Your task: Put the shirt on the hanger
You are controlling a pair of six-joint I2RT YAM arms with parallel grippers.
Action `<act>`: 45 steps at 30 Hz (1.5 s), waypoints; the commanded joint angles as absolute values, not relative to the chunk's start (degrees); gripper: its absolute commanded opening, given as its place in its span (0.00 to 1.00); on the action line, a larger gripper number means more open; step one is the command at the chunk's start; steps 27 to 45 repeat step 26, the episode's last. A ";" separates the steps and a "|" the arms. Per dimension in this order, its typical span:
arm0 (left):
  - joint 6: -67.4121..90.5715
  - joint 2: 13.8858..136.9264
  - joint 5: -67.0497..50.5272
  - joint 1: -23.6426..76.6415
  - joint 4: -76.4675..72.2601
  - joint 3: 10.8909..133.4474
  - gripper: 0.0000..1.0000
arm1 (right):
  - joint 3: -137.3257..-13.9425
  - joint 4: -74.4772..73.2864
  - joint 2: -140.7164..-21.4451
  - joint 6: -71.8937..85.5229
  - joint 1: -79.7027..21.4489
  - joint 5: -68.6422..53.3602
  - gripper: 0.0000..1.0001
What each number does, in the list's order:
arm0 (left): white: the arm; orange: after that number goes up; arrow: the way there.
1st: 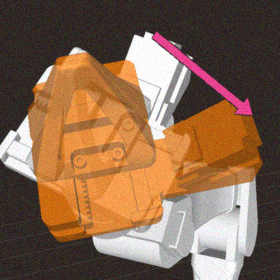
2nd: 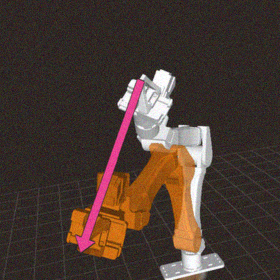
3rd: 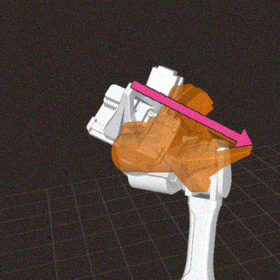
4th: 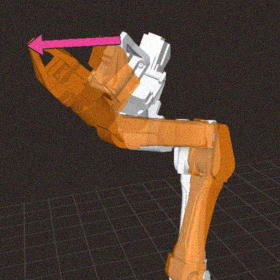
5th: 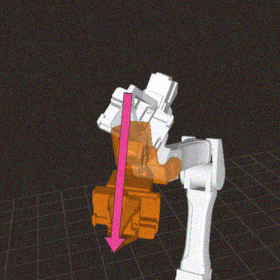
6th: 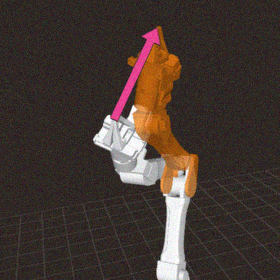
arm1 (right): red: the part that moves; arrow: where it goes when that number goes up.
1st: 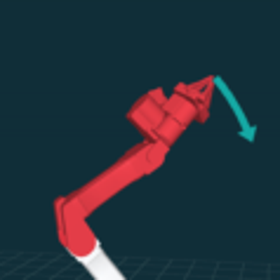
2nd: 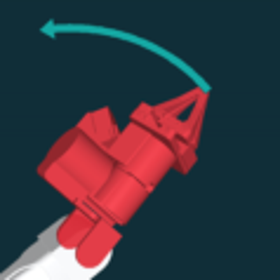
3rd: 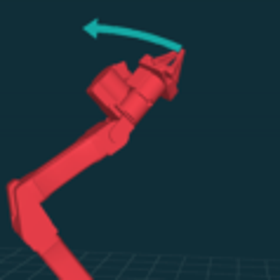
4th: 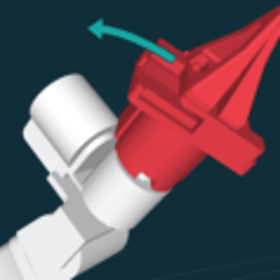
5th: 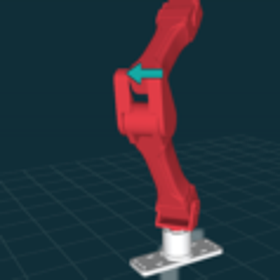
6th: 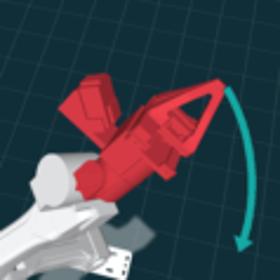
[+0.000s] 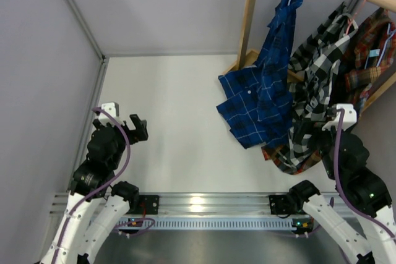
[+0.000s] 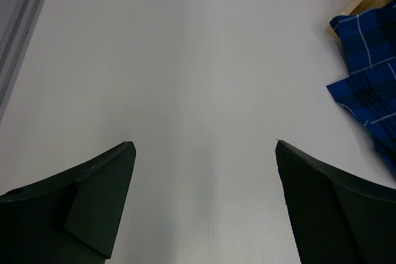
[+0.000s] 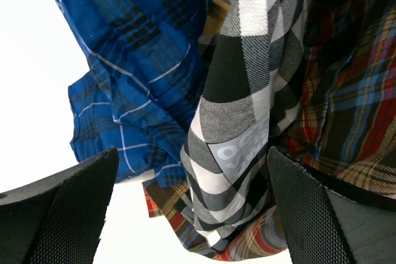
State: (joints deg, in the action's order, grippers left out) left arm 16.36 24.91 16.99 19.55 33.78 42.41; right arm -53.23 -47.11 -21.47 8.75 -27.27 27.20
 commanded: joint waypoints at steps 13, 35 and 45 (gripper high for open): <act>15.73 23.82 14.24 19.16 31.38 41.92 0.98 | -52.21 -44.65 -20.66 9.05 -27.69 29.44 0.99; 15.64 23.91 14.06 19.16 31.38 41.84 0.98 | -51.94 -44.65 -20.48 9.49 -27.60 29.71 0.99; 15.64 23.91 14.06 19.16 31.38 41.84 0.98 | -51.94 -44.65 -20.48 9.49 -27.60 29.71 0.99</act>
